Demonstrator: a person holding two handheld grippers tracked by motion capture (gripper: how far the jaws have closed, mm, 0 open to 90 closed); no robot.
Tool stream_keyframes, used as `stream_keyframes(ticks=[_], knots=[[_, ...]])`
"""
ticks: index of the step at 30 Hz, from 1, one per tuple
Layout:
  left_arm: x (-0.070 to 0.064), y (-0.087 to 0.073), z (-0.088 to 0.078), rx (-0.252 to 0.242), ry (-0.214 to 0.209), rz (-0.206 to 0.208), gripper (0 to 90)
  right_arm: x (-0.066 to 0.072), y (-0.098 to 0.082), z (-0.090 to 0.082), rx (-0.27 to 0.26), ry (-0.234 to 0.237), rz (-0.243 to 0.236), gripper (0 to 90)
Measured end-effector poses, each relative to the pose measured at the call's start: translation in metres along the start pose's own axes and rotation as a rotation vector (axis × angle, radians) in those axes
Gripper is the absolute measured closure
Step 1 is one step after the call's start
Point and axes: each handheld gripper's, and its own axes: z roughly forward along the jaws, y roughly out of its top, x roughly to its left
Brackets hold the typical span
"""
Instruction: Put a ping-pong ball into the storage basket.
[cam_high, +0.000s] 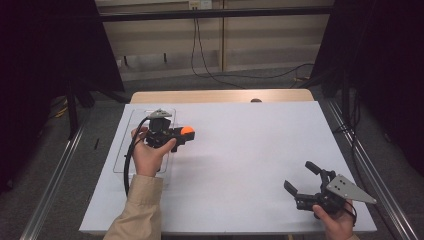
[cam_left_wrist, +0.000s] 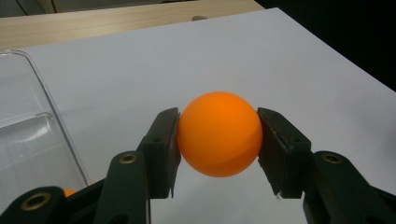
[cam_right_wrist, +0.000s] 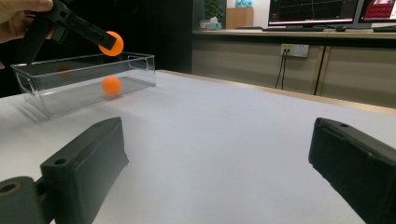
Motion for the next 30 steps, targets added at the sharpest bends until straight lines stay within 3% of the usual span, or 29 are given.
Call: stream_keyframes(ticks=[30], knots=[[0.0049, 0.0000, -0.0093, -0.019, 0.019, -0.011, 51.0, 0.0000, 0.0000, 0.0002, 0.002, 0.001, -0.002, 3.4]])
